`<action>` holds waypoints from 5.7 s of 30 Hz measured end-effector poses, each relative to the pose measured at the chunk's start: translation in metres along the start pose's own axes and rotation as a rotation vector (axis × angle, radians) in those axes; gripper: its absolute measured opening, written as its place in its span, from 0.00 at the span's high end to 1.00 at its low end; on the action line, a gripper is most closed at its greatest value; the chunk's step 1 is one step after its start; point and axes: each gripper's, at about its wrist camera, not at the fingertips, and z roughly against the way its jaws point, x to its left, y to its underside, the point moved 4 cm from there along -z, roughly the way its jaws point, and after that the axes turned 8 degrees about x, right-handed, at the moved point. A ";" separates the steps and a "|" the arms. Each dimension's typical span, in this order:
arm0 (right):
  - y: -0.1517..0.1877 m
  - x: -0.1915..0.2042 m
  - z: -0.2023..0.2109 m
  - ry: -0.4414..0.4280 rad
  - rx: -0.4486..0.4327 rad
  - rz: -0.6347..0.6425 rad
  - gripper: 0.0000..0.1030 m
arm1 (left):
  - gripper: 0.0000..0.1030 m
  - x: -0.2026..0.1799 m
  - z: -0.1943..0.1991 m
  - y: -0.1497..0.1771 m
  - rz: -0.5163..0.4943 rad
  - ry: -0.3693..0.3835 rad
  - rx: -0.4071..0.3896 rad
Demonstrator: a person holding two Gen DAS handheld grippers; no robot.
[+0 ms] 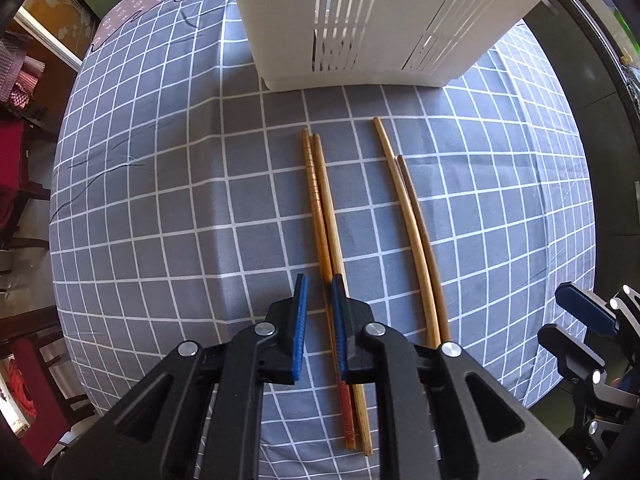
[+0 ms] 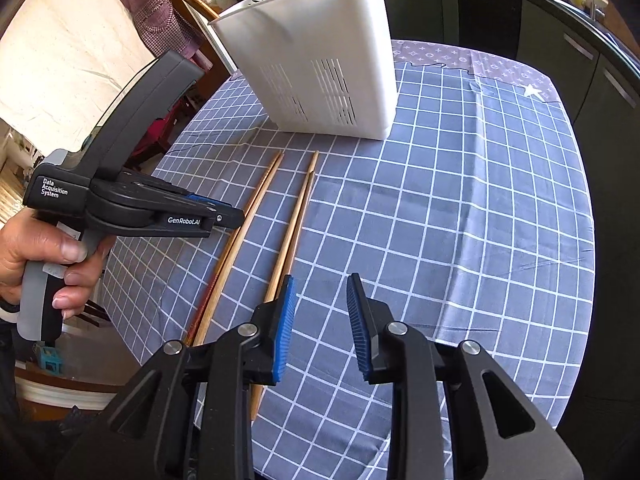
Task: Organize utensils
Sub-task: 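Grasp a wooden chopstick with the left tool while the right tool moves to the chopsticks, then lift the chopstick upright with the left tool while the right tool grasps and lifts another, then insert both held chopsticks into the white holder and open both tools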
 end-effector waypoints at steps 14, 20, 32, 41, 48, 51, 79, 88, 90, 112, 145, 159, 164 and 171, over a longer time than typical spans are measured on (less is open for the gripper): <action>-0.001 0.003 -0.005 -0.008 0.015 -0.004 0.74 | 0.93 0.006 -0.013 -0.003 0.002 0.004 0.001; -0.002 0.005 -0.004 -0.002 0.017 0.001 0.74 | 0.93 0.017 -0.006 0.001 0.013 0.025 -0.025; -0.007 0.013 0.001 0.015 0.020 0.017 0.71 | 0.94 0.038 0.081 0.045 -0.053 0.066 -0.246; -0.024 0.015 -0.019 0.034 0.100 0.011 0.75 | 0.94 0.036 0.120 0.082 -0.088 0.062 -0.359; -0.043 0.018 -0.054 0.062 0.256 0.006 0.86 | 0.94 0.037 0.120 0.094 -0.113 0.068 -0.370; -0.049 0.019 -0.066 0.084 0.301 0.000 0.86 | 0.94 0.034 0.120 0.098 -0.131 0.067 -0.373; -0.060 0.051 -0.103 0.180 0.309 0.035 0.93 | 0.93 0.037 0.114 0.100 -0.161 0.082 -0.374; -0.051 0.045 -0.059 0.145 0.207 0.052 0.93 | 0.94 0.037 0.114 0.102 -0.165 0.081 -0.375; -0.047 0.046 -0.041 0.142 0.157 0.059 0.93 | 0.94 0.038 0.114 0.102 -0.166 0.084 -0.375; 0.017 0.055 0.083 0.062 -0.168 0.067 0.93 | 0.93 0.034 0.122 0.112 -0.186 0.072 -0.398; -0.069 0.072 0.212 0.027 -0.451 0.104 0.93 | 0.93 0.010 0.279 0.071 -0.227 0.131 -0.708; -0.179 0.031 0.179 0.123 -0.517 0.014 0.93 | 0.93 0.006 0.276 -0.018 -0.134 0.017 -0.796; -0.181 0.021 0.146 0.128 -0.459 0.010 0.93 | 0.93 0.007 0.247 -0.030 -0.137 -0.007 -0.734; -0.175 0.017 0.141 0.128 -0.456 0.014 0.89 | 0.81 0.014 0.236 -0.034 -0.107 0.000 -0.705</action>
